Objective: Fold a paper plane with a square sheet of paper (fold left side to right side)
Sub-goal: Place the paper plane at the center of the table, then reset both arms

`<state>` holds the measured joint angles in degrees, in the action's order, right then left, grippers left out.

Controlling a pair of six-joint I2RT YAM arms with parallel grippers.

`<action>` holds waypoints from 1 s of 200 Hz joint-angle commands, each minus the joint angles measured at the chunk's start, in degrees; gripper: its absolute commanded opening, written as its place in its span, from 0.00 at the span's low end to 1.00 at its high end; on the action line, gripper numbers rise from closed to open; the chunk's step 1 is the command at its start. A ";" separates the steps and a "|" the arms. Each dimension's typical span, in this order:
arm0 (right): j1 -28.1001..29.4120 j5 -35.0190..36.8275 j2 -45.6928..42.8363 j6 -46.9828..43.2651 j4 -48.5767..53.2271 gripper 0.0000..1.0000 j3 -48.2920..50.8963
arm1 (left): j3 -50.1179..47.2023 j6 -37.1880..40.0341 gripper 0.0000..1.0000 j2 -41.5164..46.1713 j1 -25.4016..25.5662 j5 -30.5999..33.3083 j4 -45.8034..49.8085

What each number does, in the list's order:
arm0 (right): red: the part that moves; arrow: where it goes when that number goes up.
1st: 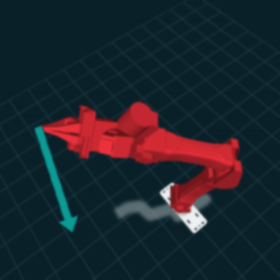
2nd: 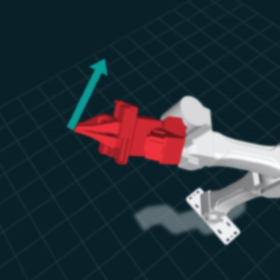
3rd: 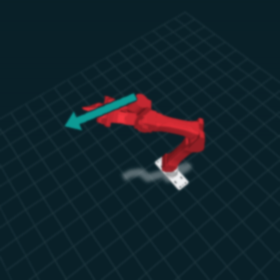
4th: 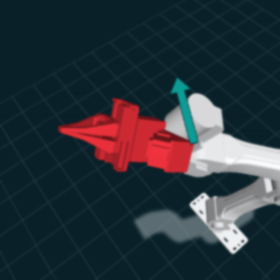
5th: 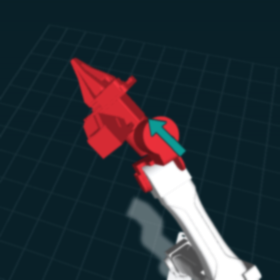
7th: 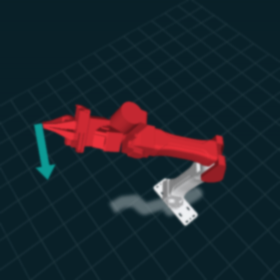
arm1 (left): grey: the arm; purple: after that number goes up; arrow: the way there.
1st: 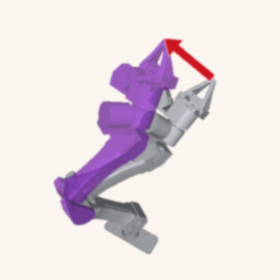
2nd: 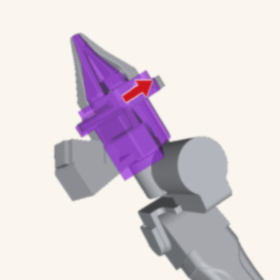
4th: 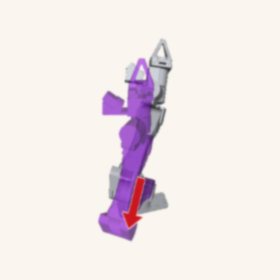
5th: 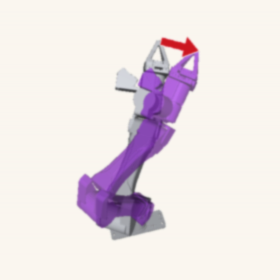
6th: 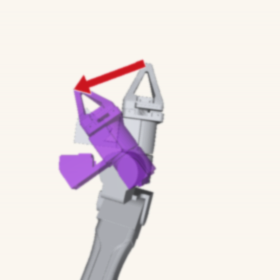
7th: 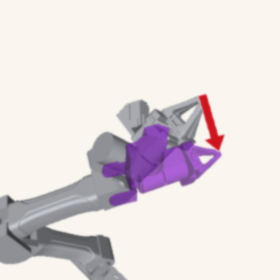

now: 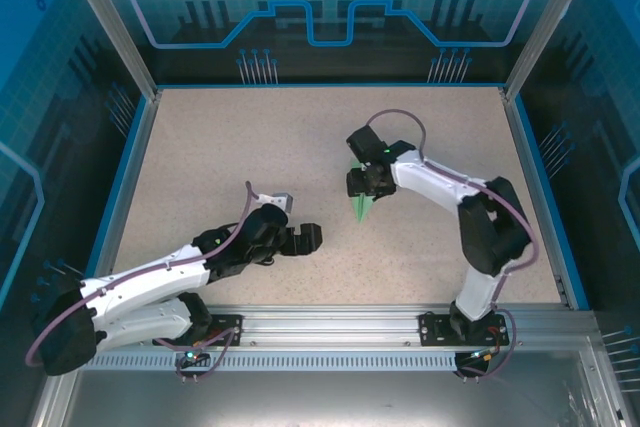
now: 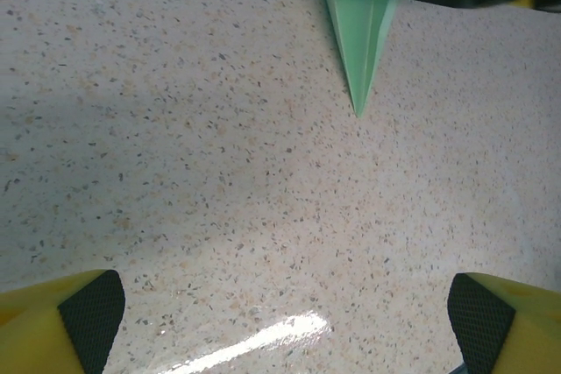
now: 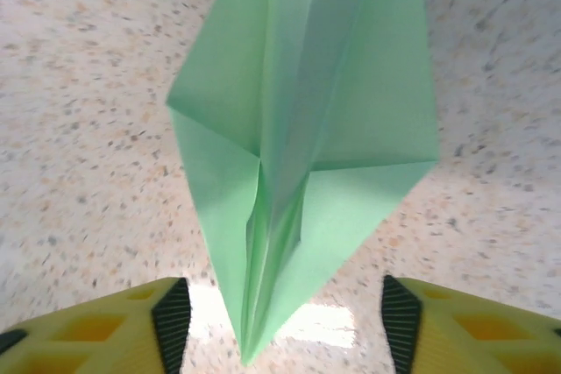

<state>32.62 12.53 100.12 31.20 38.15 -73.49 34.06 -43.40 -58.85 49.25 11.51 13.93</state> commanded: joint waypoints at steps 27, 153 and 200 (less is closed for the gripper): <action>-0.81 3.84 -19.42 -7.32 1.41 0.83 8.16 | 0.83 -2.16 0.99 4.82 -7.33 -0.93 2.67; -29.38 2.11 -50.42 -25.05 -49.98 0.99 54.56 | -5.87 29.59 0.99 9.66 -18.25 34.49 -12.73; -30.93 -4.13 -34.65 -28.26 -68.21 0.99 55.15 | -9.71 39.80 0.99 2.73 -24.19 26.73 -26.92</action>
<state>3.16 13.17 60.51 6.26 -13.56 -18.65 25.78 -13.08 -54.78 27.29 41.89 -1.21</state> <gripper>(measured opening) 0.992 0.987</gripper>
